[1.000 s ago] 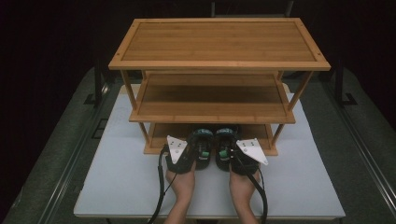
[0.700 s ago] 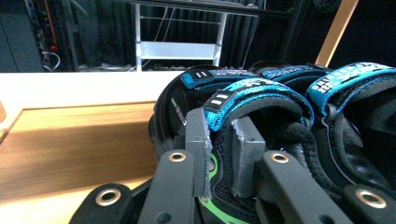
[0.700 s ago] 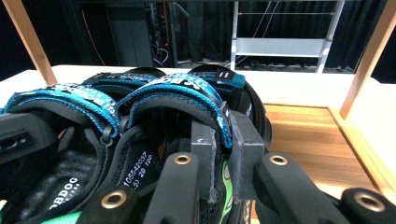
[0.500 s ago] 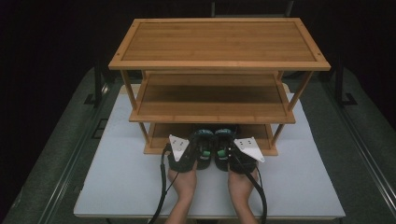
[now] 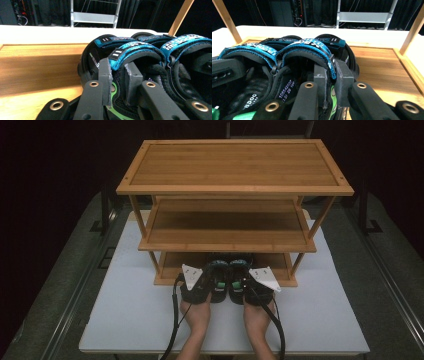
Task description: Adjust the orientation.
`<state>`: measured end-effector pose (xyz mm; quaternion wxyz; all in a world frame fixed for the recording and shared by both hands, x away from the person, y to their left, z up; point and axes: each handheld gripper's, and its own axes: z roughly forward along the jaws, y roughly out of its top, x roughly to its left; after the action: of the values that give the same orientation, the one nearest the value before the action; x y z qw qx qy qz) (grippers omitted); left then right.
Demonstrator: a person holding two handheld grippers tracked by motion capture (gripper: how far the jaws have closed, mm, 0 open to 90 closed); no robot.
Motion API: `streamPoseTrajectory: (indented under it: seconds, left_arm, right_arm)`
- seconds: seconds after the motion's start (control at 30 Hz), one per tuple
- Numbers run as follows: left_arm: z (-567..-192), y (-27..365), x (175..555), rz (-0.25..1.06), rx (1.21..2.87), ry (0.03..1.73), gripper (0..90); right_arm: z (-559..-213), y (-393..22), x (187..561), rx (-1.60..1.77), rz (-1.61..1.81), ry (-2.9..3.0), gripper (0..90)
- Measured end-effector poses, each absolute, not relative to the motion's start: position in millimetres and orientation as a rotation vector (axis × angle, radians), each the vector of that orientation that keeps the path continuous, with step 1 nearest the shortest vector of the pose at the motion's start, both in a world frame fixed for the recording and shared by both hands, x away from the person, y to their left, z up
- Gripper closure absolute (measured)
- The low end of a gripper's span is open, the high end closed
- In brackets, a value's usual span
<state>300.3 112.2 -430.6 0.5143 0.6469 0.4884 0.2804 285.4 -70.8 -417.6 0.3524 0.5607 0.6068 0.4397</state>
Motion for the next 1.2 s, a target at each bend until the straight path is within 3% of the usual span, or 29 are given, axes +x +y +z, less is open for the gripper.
streamPoseTrajectory:
  seconds: [0.73, 0.83, 1.07, 1.2]
  left_arm:
    - [-425.7, 126.9, 311.8, 0.564, 1.633, 1.125, 59.1]
    - [-425.5, 127.0, 314.0, 0.542, 1.648, 1.107, 59.9]
    - [-427.5, 125.7, 315.3, 0.559, 1.681, 1.068, 71.9]
    - [-427.9, 122.7, 314.7, 0.566, 1.687, 1.045, 72.4]
  right_arm:
    - [-418.0, -88.1, 296.0, 1.487, 1.111, 1.669, 65.7]
    - [-417.6, -90.0, 297.1, 1.477, 1.125, 1.686, 65.5]
    - [-419.0, -89.4, 301.8, 1.457, 1.126, 1.728, 73.2]
    - [-418.7, -88.7, 301.1, 1.428, 1.133, 1.748, 73.5]
